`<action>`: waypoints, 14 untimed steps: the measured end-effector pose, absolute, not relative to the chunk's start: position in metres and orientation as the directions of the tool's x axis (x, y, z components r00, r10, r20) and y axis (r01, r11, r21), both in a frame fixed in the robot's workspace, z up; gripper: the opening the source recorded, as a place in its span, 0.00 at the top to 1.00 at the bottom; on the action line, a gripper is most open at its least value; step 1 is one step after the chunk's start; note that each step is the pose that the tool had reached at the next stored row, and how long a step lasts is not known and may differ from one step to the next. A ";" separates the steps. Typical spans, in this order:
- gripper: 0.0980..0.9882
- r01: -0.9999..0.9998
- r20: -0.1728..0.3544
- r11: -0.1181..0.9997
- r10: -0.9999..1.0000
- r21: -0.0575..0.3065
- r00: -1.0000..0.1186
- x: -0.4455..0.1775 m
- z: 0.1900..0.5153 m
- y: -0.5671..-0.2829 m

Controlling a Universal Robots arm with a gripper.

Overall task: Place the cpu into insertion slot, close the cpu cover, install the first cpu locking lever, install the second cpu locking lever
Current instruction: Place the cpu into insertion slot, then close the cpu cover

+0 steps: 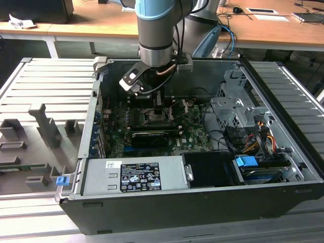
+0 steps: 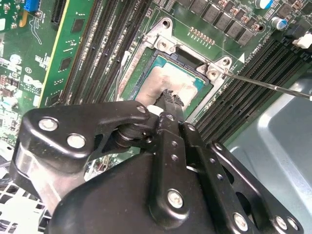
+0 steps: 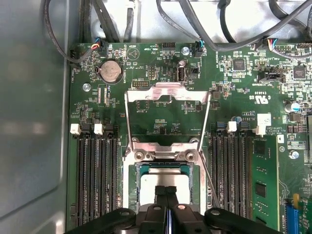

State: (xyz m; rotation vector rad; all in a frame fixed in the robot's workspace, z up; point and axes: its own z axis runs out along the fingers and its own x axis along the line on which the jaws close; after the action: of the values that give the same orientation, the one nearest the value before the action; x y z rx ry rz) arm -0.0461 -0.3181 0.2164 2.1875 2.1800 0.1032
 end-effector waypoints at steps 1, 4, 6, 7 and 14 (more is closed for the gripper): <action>0.99 0.997 0.011 -0.004 1.000 0.083 0.003 -0.046 0.217 -0.318; 0.99 0.997 0.011 -0.005 1.000 0.083 0.004 -0.043 0.218 -0.318; 0.99 0.997 0.011 -0.005 1.000 0.083 0.004 -0.042 0.218 -0.319; 0.99 0.997 0.011 -0.005 1.000 0.083 0.004 -0.041 0.218 -0.319; 0.99 0.997 0.011 -0.005 1.000 0.083 0.004 -0.041 0.224 -0.319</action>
State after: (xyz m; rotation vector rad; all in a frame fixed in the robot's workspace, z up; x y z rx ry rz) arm -0.0413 -0.3187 0.2240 2.1885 2.1796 0.1020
